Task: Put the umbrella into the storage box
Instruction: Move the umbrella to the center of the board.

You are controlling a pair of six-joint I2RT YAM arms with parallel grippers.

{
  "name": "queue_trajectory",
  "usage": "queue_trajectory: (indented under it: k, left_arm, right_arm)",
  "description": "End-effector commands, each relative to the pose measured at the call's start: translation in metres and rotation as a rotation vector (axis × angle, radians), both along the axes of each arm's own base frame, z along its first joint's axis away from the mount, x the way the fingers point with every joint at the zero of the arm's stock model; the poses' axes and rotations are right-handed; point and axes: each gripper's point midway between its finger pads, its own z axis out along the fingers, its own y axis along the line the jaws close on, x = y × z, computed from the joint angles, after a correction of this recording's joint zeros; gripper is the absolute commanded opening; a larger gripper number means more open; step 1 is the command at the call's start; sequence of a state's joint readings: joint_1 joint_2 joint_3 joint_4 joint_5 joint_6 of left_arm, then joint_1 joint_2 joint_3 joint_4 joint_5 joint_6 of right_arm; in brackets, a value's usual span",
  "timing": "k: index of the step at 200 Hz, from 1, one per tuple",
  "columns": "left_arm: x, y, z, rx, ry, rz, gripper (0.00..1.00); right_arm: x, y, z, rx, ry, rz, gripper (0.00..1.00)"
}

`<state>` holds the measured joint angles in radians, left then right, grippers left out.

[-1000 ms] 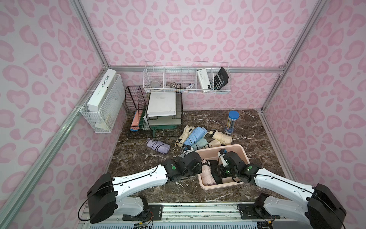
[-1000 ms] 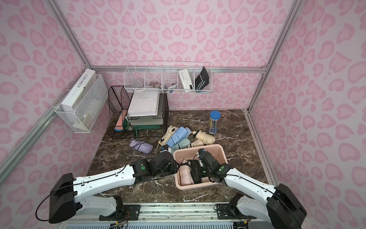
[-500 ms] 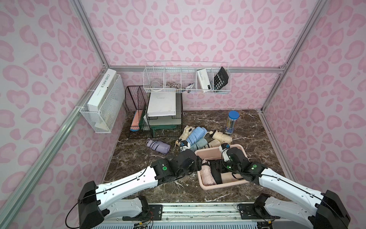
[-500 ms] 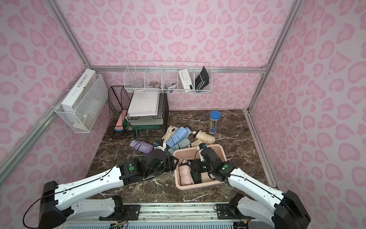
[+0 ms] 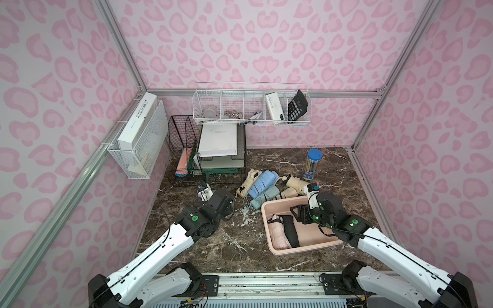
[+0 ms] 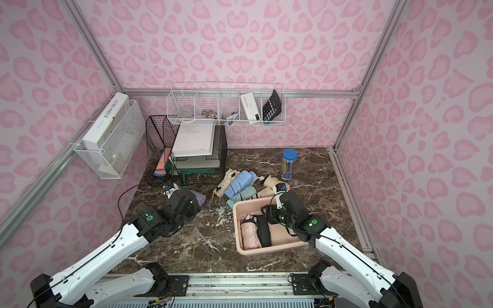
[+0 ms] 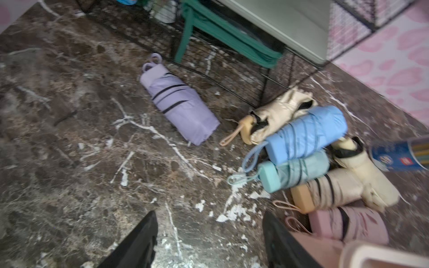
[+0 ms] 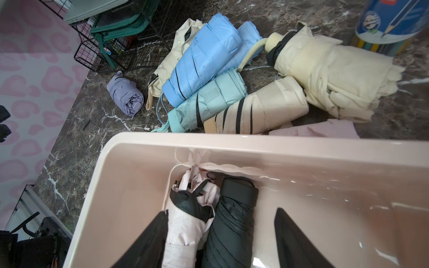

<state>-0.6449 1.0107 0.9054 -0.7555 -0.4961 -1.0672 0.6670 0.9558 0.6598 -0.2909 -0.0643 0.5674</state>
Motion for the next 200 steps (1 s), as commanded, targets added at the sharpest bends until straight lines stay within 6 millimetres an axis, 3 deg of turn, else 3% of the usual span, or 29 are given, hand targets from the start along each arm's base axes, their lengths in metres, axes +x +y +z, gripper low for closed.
queue_trajectory:
  k: [1,35,86,160,200]
  left_arm:
    - [0.017,0.006,-0.005,-0.072,-0.022,0.084,0.73]
    - [0.049,0.01,-0.023,-0.079,0.053,0.163,0.84]
    - [0.076,0.019,-0.068,-0.052,0.218,0.294,0.88]
    - [0.117,0.02,-0.107,-0.126,0.143,0.37,0.94]
    - [0.12,0.033,-0.126,-0.124,0.175,0.44,0.95]
  right_arm:
    - [0.002,-0.003,0.005,-0.014,-0.021,-0.001,0.68]
    - [0.008,-0.014,0.01,-0.04,-0.043,-0.043,0.69]
    - [0.009,-0.034,0.026,-0.006,-0.1,-0.119,0.69]
    - [0.008,-0.042,0.031,-0.003,-0.108,-0.132,0.71]
    - [0.009,-0.044,0.034,-0.005,-0.107,-0.141,0.71]
